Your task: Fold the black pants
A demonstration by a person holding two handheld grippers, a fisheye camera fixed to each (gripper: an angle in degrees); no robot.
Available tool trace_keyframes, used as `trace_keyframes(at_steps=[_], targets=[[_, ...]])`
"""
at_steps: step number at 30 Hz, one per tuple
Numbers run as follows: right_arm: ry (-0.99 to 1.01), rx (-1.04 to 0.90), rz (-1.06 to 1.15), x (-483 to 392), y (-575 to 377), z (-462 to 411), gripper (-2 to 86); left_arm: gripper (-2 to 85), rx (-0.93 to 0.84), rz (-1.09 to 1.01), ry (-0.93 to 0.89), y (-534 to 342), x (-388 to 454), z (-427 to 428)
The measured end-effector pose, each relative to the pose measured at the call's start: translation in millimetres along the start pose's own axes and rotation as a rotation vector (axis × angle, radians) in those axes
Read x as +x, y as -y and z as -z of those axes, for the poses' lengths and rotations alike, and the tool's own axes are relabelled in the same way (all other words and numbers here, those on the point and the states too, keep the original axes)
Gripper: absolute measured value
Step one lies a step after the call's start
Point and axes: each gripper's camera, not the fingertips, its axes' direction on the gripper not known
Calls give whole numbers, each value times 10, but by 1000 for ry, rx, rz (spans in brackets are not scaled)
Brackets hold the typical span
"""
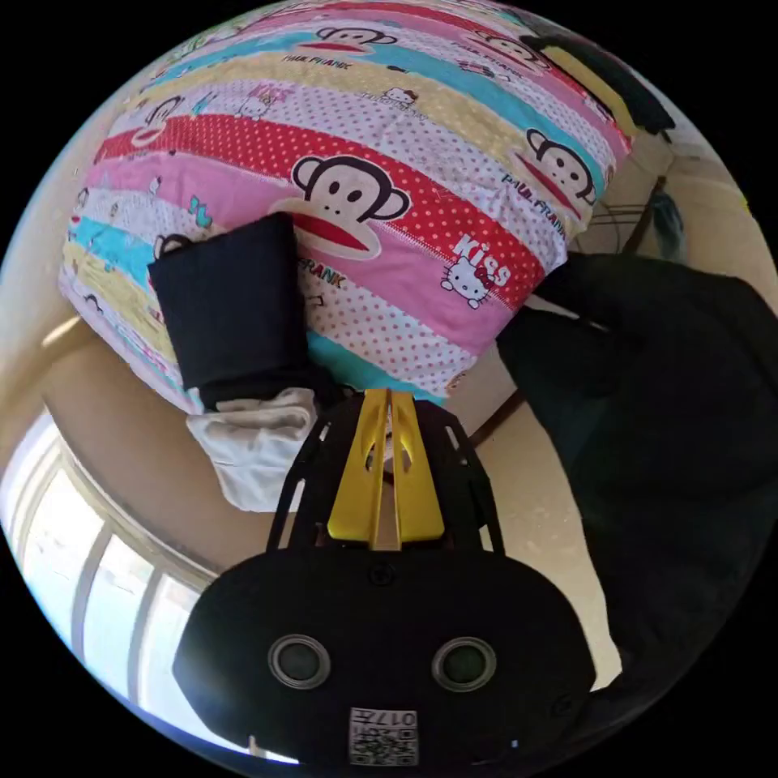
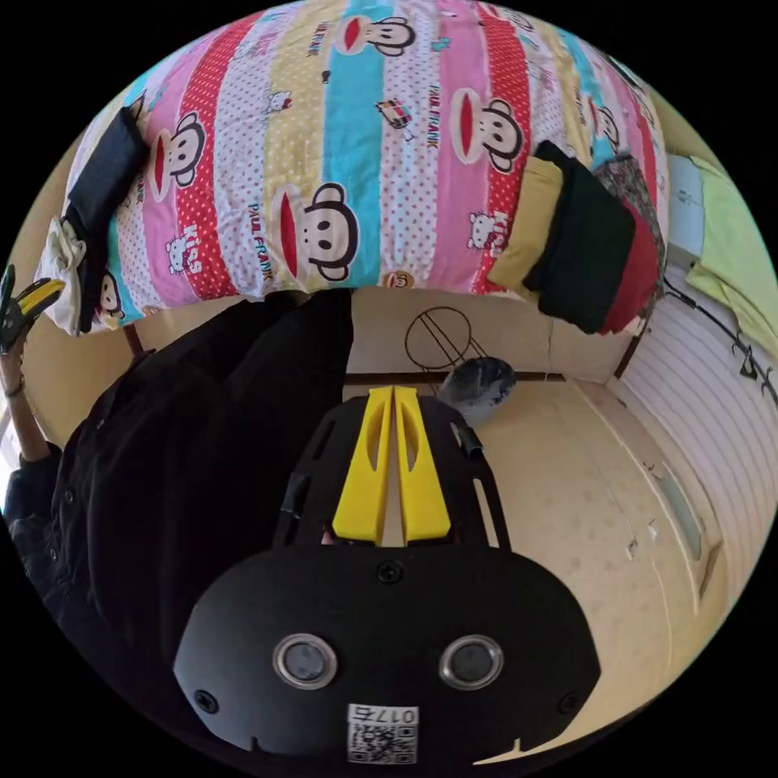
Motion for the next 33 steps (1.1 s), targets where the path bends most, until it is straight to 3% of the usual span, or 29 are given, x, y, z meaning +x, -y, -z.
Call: trace_keyframes(at_steps=[4, 9, 13, 17, 20, 23, 27, 33], targets=[[23, -31, -135, 322, -543, -435, 3, -10, 60, -83, 84, 246, 203, -67], [294, -54, -214, 570, -934, -1212, 3, -10, 84, -185, -196, 723, 689, -342], [408, 14, -265, 892, -1072, -1614, 4, -10, 107, -259, -294, 1080, 1120, -462], [552, 96, -232, 1357, -998, -1829, 4, -10, 58, -277, -109, 1606, 1495, -549], [745, 188, -217, 1929, -890, -2012, 3, -10, 44, -231, 67, 2066, 1628, -510], [987, 307, -219, 2591, -822, -2223, 3, -10, 76, -204, 121, 2594, 1767, -335], [1215, 456, -276, 3449, -874, -2569, 3, -10, 119, -243, 3, 3452, 2094, -31], [1251, 402, -292, 4328, -776, -3045, 5, 4, 200, -238, -228, 4696, 2567, 241]])
